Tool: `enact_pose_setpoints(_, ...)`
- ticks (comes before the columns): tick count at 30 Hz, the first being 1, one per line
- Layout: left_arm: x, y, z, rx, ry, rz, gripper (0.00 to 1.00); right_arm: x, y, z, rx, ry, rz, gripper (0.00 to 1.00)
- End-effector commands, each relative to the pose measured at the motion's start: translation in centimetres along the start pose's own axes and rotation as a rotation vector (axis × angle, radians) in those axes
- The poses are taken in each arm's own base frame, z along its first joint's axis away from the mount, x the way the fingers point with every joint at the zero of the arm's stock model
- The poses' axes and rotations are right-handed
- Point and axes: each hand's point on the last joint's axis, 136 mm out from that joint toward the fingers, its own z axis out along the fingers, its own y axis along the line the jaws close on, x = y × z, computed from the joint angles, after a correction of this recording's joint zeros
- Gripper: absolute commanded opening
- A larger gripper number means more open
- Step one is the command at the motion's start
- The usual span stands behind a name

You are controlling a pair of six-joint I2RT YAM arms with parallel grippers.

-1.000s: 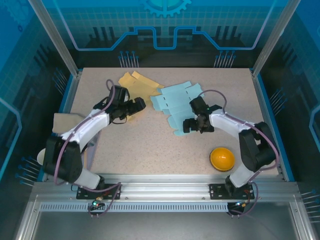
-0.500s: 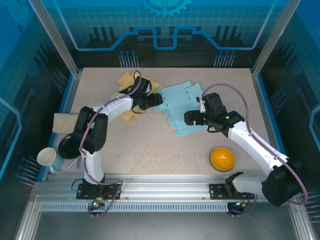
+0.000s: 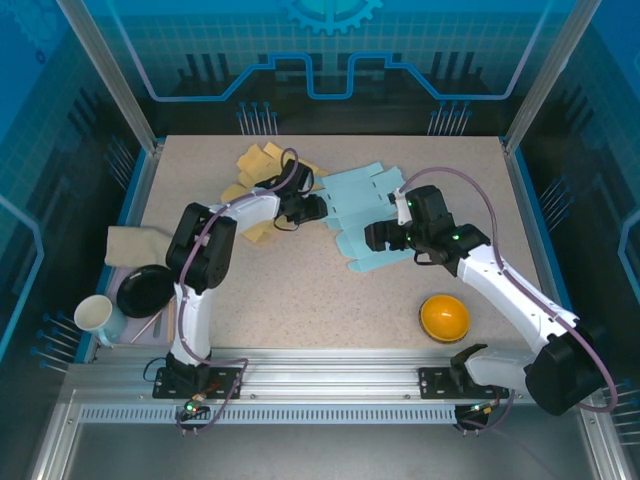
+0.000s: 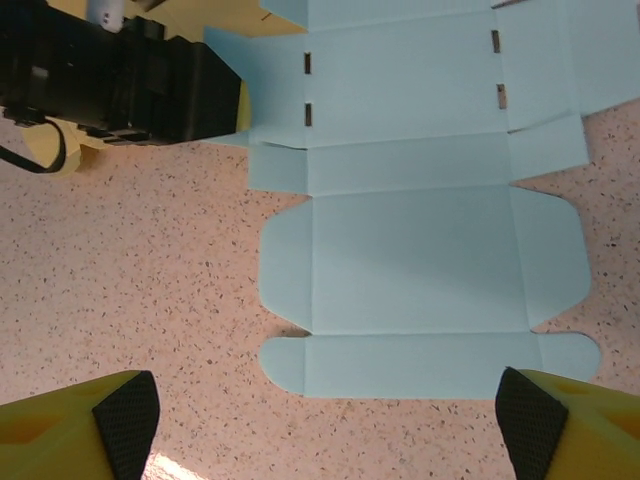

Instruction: Fold the paper box

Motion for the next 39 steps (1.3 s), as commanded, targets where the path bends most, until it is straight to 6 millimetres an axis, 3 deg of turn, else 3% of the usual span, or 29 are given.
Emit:
enact_pose_setpoints(1,-1.3,-2.4,-0.6,0.047,-0.026,0.076,0.23,-0.2,0.9,0.3,-0.036,-0.012,-0.034,0.9)
enact_pose_setpoints(5,-2.0,-4.8,-2.8,0.07,-0.067,0.15,0.0,-0.7,0.7,-0.3,-0.022,-0.035,-0.047,0.89)
enact_pose_setpoints(9,-2.4,-7.6,-6.5,0.064,-0.136,0.263,0.0,-2.1,0.9,-1.5,-0.015,-0.075,-0.063,0.89)
enact_pose_setpoints(12,-2.8,-8.9,-10.3,0.017,-0.212,0.368,0.0,-4.0,0.7,-3.1,0.021,-0.113,-0.093,0.89)
enact_pose_setpoints(16,-2.8,-8.9,-16.1,-0.038,-0.319,0.495,0.0,-7.4,1.7,-6.1,0.012,-0.221,-0.206,0.88)
enact_pose_setpoints(21,-0.7,-8.0,-23.1,-0.019,-0.447,0.619,0.0,-11.1,4.5,-9.9,-0.059,-0.377,-0.458,0.86)
enact_pose_setpoints(26,2.6,-7.5,-29.5,0.1,-0.596,0.652,0.0,-13.6,6.4,-11.8,-0.104,-0.432,-0.75,0.66)
enact_pose_setpoints(29,4.4,-7.3,-31.9,0.163,-0.671,0.695,0.0,-13.2,8.5,-11.8,-0.207,-0.451,-1.008,0.52)
enact_pose_setpoints(32,5.6,-7.1,-34.0,0.196,-0.719,0.727,0.0,-12.9,9.9,-11.7,-0.276,-0.492,-1.206,0.47)
enact_pose_setpoints(39,7.4,-6.4,-34.7,0.135,-0.727,0.851,0.0,-14.1,10.8,-12.2,-0.306,-0.48,-1.321,0.45)
